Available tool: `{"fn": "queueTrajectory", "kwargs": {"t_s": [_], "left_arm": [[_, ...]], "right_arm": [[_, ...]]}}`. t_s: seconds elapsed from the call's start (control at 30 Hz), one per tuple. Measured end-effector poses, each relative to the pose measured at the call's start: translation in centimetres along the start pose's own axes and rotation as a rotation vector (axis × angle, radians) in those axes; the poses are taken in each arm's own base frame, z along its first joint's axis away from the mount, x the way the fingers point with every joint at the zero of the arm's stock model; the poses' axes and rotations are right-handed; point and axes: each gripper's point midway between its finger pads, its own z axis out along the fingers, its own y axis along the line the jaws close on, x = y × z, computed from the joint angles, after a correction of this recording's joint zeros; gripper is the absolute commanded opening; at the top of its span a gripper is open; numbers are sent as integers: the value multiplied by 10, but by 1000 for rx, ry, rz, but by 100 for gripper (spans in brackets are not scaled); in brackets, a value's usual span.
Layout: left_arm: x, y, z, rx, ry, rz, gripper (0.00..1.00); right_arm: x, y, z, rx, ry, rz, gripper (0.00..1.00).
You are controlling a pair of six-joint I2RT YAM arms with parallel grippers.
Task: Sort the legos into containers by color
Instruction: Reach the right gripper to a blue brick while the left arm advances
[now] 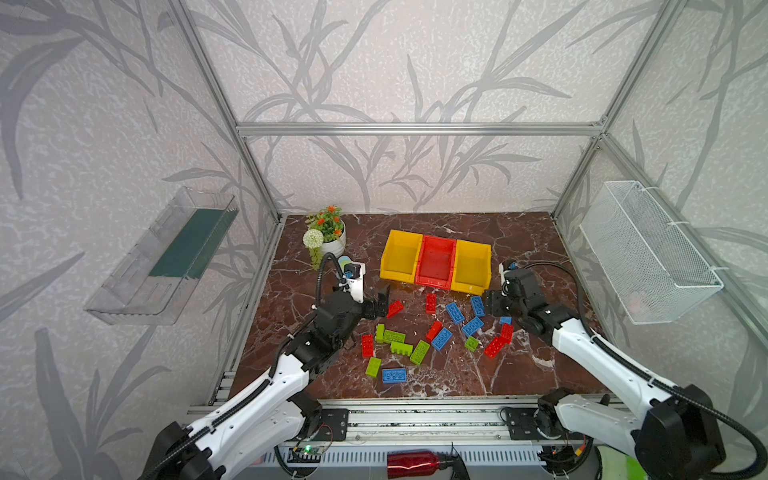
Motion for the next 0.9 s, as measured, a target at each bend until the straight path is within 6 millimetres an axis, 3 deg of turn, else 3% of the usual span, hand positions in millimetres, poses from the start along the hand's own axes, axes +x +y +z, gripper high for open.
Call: {"fn": "queueTrajectory", "kwargs": {"t_s": [0.2,0.47,0.7,0.9], "left_arm": [[16,-8,-12,38,34,-1,99],[40,-6,-5,26,114,13,99],[60,-8,14,15,211,39,99],[50,-13,22,18,204,58,99]], "right_arm": [[24,11,26,-21,106,-5,69],[44,13,55,1,207,-9,65],[29,18,79,23,227,-8,65],[7,15,98,40,226,17,65]]}}
